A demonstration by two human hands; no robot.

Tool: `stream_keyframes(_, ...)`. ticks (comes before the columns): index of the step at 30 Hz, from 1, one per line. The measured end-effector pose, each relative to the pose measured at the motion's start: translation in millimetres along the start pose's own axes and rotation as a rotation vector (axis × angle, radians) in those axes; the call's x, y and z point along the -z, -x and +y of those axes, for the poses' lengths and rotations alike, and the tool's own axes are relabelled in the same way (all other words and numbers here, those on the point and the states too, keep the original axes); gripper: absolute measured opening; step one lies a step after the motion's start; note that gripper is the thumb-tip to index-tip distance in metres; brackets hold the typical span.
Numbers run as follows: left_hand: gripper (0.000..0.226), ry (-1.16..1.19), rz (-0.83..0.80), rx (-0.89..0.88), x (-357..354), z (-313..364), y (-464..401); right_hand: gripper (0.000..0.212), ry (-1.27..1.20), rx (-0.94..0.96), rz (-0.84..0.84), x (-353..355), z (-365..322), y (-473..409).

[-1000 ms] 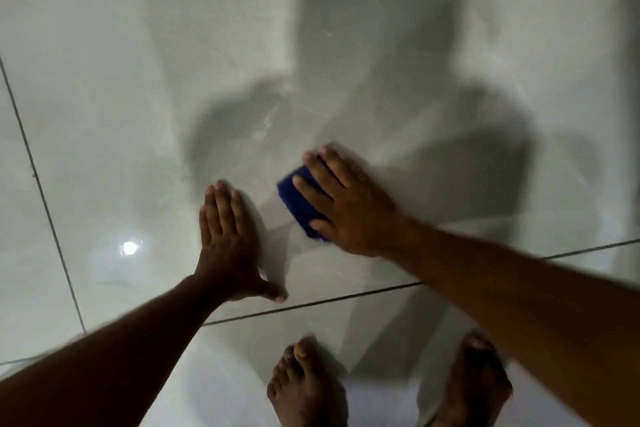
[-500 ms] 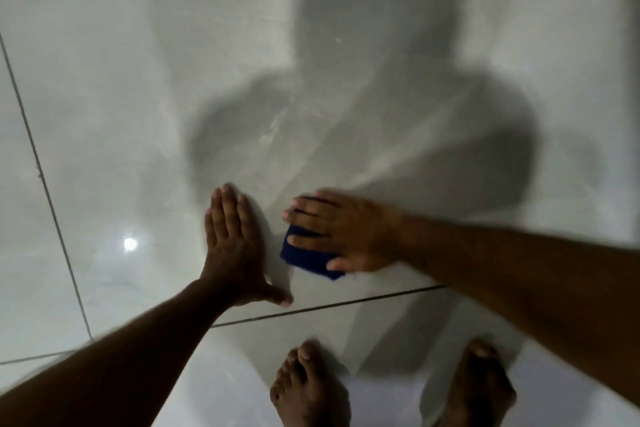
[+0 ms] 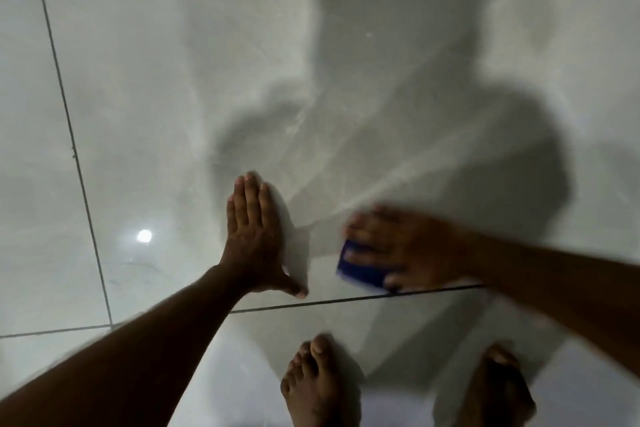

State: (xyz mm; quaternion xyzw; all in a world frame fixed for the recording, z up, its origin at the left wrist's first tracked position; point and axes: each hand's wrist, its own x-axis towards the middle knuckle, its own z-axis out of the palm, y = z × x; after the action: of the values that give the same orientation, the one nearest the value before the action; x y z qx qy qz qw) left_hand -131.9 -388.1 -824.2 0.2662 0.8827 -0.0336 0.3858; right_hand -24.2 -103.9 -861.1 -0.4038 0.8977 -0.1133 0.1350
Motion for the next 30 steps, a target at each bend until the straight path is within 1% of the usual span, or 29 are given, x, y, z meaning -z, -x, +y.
stream_keyframes(1,0.186,-0.004,0.003,-0.002,-1,0,-1,0.069,0.048,-0.092,0.036,6,34,8)
stream_keyframes(2,0.186,-0.005,0.008,-0.003,-2,1,-2,0.068,0.082,-0.287,0.088,13,63,5)
stream_keyframes(4,0.186,-0.012,0.019,0.005,-2,1,-1,0.068,0.063,-0.821,0.219,28,93,-33)
stream_keyframes(5,0.186,-0.017,0.028,0.004,-3,1,0,0.069,0.017,-1.054,0.289,34,90,-64)
stream_keyframes(6,0.186,-0.019,0.037,-0.001,-4,0,1,0.072,-0.041,-1.189,0.342,38,76,-96)
stream_keyframes(7,0.184,-0.017,0.047,0.005,-5,0,4,0.075,-0.082,-1.212,0.370,39,56,-123)
stream_keyframes(8,0.182,-0.011,0.062,0.028,-7,-1,8,0.076,-0.110,-1.144,0.350,36,30,-144)
stream_keyframes(10,0.178,0.005,0.096,0.093,-11,-4,19,0.078,-0.180,-0.892,0.235,17,-40,-156)
stream_keyframes(12,0.175,-0.003,0.096,0.089,-17,-8,30,0.078,-0.199,-0.623,0.111,-1,-103,-116)
stream_keyframes(13,0.176,-0.024,0.078,0.058,-18,-12,34,0.077,-0.192,-0.501,0.065,-9,-118,-86)
stream_keyframes(14,0.176,-0.045,0.057,0.022,-18,-14,37,0.078,-0.169,-0.390,0.031,-15,-120,-51)
stream_keyframes(15,0.176,-0.064,0.037,-0.004,-16,-16,39,0.079,-0.114,-0.323,0.017,-21,-106,-15)
stream_keyframes(16,0.175,-0.082,0.018,-0.015,-13,-17,40,0.080,-0.069,-0.322,0.017,-26,-87,17)
stream_keyframes(17,0.175,-0.097,0.006,-0.010,-12,-17,40,0.081,-0.034,-0.393,0.041,-28,-63,47)
stream_keyframes(18,0.175,-0.110,0.000,0.000,-11,-16,39,0.082,-0.010,-0.531,0.063,-27,-37,73)
stream_keyframes(19,0.176,-0.120,-0.002,0.012,-10,-15,39,0.080,-0.001,-0.718,0.086,-22,-15,90)
stream_keyframes(20,0.176,-0.128,-0.005,0.021,-10,-13,39,0.076,-0.004,-0.945,0.110,-16,3,97)
stream_keyframes(22,0.177,-0.142,-0.007,0.025,-11,-11,37,0.075,-0.050,-1.460,0.223,-6,25,77)
stream_keyframes(23,0.177,-0.147,-0.004,0.024,-13,-12,37,0.076,-0.101,-1.661,0.282,0,29,53)
stream_keyframes(24,0.177,-0.148,0.001,0.022,-14,-13,36,0.075,-0.147,-1.760,0.322,6,28,26)
stream_keyframes(25,0.176,-0.149,0.009,0.019,-15,-15,35,0.073,-0.136,-1.749,0.363,7,22,-1)
stream_keyframes(26,0.176,-0.151,0.020,0.012,-17,-16,34,0.070,-0.096,-1.658,0.389,6,9,-26)
stream_keyframes(27,0.176,-0.151,0.026,0.004,-19,-17,33,0.068,-0.071,-1.495,0.396,3,-11,-46)
stream_keyframes(28,0.175,-0.150,0.028,-0.001,-19,-18,34,0.069,-0.092,-1.294,0.345,-2,-37,-62)
stream_keyframes(30,0.175,-0.143,0.031,-0.014,-19,-20,33,0.075,-0.118,-0.792,0.141,-9,-91,-61)
